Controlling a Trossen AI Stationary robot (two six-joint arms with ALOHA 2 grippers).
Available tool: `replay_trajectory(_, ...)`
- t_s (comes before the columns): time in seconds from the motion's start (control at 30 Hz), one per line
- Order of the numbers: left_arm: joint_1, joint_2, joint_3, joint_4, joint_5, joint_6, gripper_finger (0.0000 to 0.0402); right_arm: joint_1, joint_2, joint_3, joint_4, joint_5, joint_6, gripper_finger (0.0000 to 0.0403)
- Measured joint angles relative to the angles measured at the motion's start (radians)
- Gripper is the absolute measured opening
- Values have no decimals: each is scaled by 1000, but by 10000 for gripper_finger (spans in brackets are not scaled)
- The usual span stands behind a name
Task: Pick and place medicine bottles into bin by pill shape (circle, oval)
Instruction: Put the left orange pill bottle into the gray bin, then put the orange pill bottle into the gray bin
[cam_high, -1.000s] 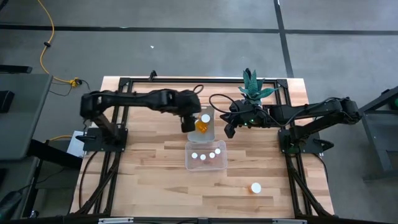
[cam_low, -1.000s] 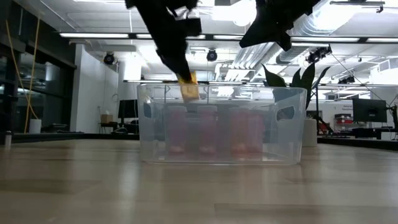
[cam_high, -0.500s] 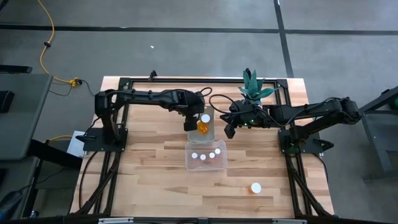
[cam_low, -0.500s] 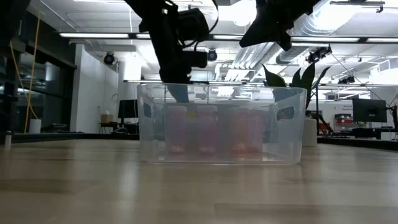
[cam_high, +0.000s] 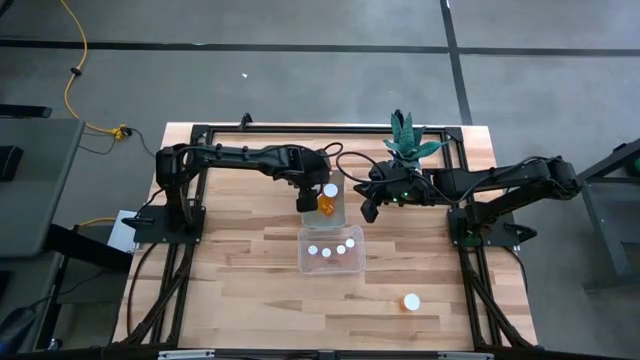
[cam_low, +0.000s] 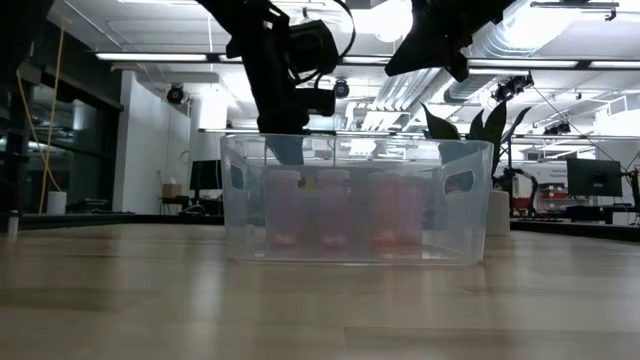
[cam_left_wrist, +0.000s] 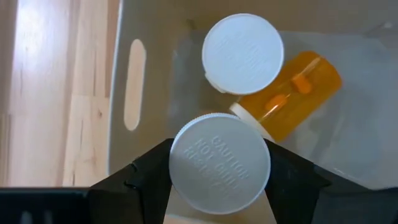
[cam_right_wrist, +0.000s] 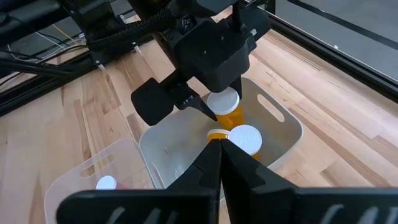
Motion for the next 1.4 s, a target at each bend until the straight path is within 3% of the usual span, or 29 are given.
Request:
replay_trajectory(0.47, 0, -8, 0, -2, 9, 0, 290, 0, 0, 0, 0, 0, -5, 0)
replay_trajectory(0.77, 2, -129, 0, 6, 24, -12, 294, 0, 0, 0, 0, 0, -5, 0)
replay_trajectory(0.93, 1, -247, -2, 41, 89, -111, 293, 0, 0, 0, 16, 0, -25, 0)
replay_trajectory(1.13, -54, -496, -173, 347, 127, -275, 264, 0, 0, 0, 34, -1, -52, 0)
replay_trajectory(1.4, -233, -845, -565, 803, -25, -395, 146, 0, 0, 0, 86, -13, -78, 0)
